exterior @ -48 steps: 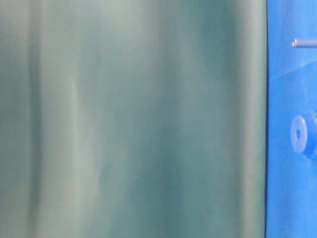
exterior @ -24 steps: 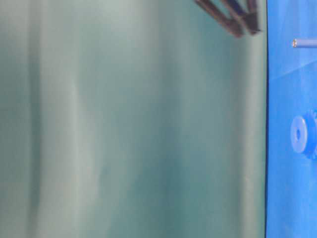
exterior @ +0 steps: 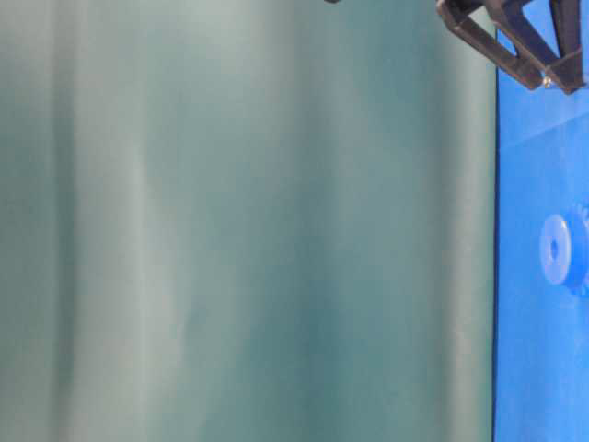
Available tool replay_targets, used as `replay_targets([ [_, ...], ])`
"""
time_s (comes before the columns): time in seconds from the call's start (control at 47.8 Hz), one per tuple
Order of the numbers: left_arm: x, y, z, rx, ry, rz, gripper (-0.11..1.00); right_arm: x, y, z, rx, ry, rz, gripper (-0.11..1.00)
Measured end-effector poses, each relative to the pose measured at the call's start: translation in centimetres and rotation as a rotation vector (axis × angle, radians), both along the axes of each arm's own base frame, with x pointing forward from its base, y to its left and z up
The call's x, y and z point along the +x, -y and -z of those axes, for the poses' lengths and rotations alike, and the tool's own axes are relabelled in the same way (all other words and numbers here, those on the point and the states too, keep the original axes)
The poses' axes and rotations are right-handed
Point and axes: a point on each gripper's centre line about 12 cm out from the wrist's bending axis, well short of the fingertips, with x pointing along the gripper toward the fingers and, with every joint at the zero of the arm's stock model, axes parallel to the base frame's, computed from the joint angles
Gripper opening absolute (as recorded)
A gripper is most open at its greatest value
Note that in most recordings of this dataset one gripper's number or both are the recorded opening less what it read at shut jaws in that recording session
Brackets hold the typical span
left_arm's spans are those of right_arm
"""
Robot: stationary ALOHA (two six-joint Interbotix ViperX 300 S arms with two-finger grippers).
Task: Insert the shaft placed at a random location into the center hole of the small gear at another random location.
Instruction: 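Open the right gripper and move it left toward the silver shaft, then close the right gripper on the silver shaft and lift it upright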
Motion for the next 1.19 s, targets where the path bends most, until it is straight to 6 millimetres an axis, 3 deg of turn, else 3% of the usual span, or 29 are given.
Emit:
replay_targets([
  [0.23, -0.1, -0.3, 0.1, 0.0, -0.003, -0.018, 0.01, 0.1, 0.0, 0.0, 0.003, 0.003, 0.003, 0.65],
  [0.46, -0.2, -0.3, 0.2, 0.0, -0.008, -0.018, 0.01, 0.2, 0.0, -0.1, 0.002, 0.004, 0.001, 0.1],
  [0.523, -0.2, -0.4, 0.2, 0.0, -0.009, -0.02, 0.01, 0.1, 0.0, 0.0, 0.005, -0.001, 0.0, 0.03],
  [0.879, -0.2, -0.5, 0.3, 0.0, -0.014, -0.025, 0.01, 0.1, -0.2, -0.5, 0.017, -0.017, -0.007, 0.03],
  [1.192, -0.2, -0.5, 0.3, 0.0, -0.015, -0.026, 0.01, 0.3, -0.6, -5.5, 0.041, 0.002, -0.032, 0.03],
])
